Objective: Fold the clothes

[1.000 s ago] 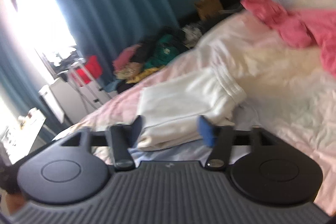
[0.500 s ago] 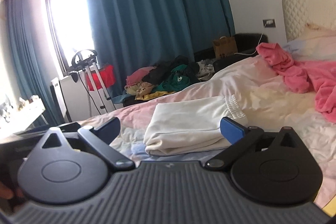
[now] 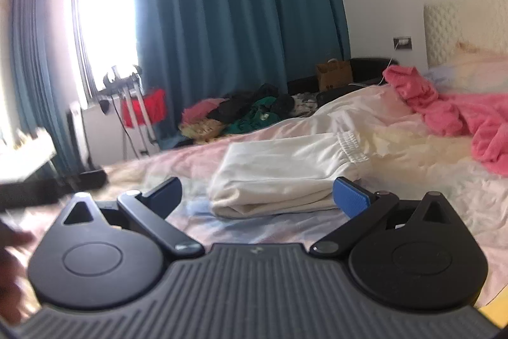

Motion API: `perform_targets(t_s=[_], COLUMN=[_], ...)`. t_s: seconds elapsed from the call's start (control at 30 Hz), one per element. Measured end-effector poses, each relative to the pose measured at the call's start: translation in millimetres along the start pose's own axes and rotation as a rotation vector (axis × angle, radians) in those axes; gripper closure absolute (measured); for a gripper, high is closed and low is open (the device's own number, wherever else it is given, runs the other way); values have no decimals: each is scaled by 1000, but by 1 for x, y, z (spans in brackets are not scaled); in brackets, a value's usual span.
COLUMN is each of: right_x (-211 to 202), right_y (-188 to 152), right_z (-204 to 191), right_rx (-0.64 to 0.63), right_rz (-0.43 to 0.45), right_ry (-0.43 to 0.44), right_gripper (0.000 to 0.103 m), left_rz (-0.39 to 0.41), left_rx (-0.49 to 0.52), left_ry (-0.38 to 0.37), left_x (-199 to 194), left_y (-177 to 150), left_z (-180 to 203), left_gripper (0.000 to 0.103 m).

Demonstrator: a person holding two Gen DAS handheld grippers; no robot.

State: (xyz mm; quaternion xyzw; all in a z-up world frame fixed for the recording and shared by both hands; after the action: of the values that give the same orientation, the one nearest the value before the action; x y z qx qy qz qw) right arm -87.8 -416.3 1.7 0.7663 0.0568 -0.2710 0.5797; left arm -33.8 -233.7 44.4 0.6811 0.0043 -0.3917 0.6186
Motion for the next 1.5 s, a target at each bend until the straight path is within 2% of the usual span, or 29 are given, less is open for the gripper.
perform_targets(t_s=[0.03, 0.17, 0.3, 0.57, 1.5], right_x=[6, 14, 34, 39, 38], right_y=[-4, -10, -12, -14, -16], right_z=[-3, -8, -11, -9, -13], right_rx=[-12, -27, -41, -26, -52], right_rz=[-17, 25, -44, -57, -58], right_ry=[-17, -46, -70, -67, -88], right_gripper=[0, 0, 0, 0, 0], left_rz=[4, 0, -19, -61, -60], left_rx=[2, 7, -14, -28, -1], left_ry=[3, 15, 12, 24, 68], left_x=[2, 13, 25, 40, 36], left_y=[-2, -7, -11, -17, -22], left_z=[-2, -8, -15, -24, -12], left_gripper=[0, 0, 0, 0, 0])
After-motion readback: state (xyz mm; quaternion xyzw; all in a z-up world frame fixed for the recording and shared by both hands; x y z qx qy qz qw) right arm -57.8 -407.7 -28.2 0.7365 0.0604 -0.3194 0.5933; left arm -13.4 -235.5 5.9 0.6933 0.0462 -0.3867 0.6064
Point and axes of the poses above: each gripper's, at about its wrist camera, not at the fingertips, and x roughly the way its jaws point, z to its right, y to its top, the point moved 5 cm from there along x, roughly the way its jaws point, and after that the axes turned 12 degrees about -z, right-handed, at the moved point
